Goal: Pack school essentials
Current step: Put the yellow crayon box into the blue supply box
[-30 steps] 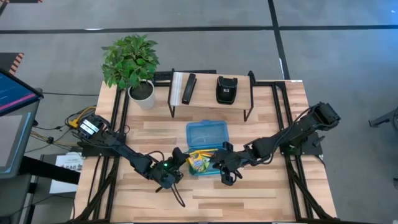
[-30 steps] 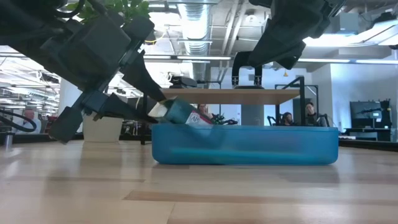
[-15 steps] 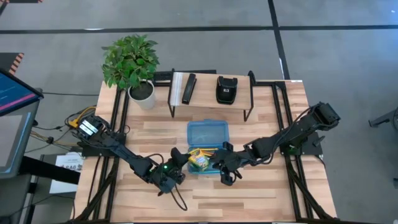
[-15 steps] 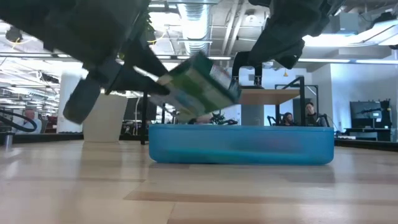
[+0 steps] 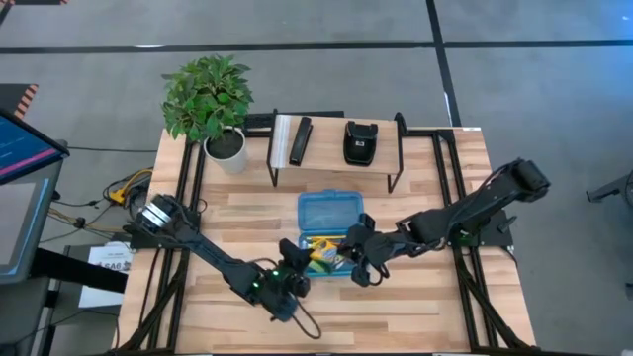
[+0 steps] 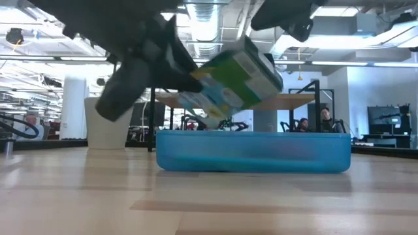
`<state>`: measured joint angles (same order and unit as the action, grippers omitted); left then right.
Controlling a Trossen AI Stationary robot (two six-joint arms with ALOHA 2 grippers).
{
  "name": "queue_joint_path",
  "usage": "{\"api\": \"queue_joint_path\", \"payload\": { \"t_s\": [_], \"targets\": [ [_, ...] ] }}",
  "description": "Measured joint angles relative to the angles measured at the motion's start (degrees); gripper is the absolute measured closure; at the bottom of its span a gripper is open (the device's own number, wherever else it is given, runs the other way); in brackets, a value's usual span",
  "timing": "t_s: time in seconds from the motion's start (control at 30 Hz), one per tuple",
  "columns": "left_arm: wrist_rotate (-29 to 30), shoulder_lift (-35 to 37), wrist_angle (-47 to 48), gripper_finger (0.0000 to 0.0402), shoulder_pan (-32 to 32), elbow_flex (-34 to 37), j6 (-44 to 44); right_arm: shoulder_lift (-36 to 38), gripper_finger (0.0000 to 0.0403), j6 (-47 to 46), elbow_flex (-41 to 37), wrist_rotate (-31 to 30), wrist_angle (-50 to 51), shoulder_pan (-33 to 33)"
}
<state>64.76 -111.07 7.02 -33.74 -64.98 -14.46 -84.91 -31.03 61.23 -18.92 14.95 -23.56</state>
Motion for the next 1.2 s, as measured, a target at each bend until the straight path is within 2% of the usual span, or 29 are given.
{"api": "queue_joint_path", "payload": {
  "t_s": [0.23,0.37,0.43,0.67,0.87,1.0,1.2],
  "targets": [
    [1.4,-10.7,28.8,0.0325,0.6,-17.3,17.0,2.8,0.0358,0.0,0.0,-3.9,1.3,-1.2],
    [-0.9,-15.7,43.9,0.0325,1.5,-25.7,27.5,3.4,0.0358,0.2,0.0,-3.9,1.1,-1.6],
    [-3.0,-17.5,48.5,0.0325,1.9,-28.7,30.7,3.3,0.0358,0.2,0.0,-3.9,1.6,-1.6],
    [-6.8,-18.5,51.7,0.0308,1.8,-31.7,32.3,3.1,0.0358,0.2,0.0,-3.9,1.5,-1.6],
    [-7.7,-18.4,52.4,0.0244,1.5,-33.5,31.7,3.1,0.0358,0.0,0.0,-3.9,1.6,-1.5],
    [-10.4,-18.4,52.7,0.0198,1.2,-35.2,30.3,3.1,0.0358,0.0,0.0,-3.9,1.6,-1.5],
    [-13.1,-18.4,54.3,0.0153,0.1,-38.6,29.5,3.1,0.0358,0.0,-0.1,-3.9,1.6,-1.5]
  ]
}}
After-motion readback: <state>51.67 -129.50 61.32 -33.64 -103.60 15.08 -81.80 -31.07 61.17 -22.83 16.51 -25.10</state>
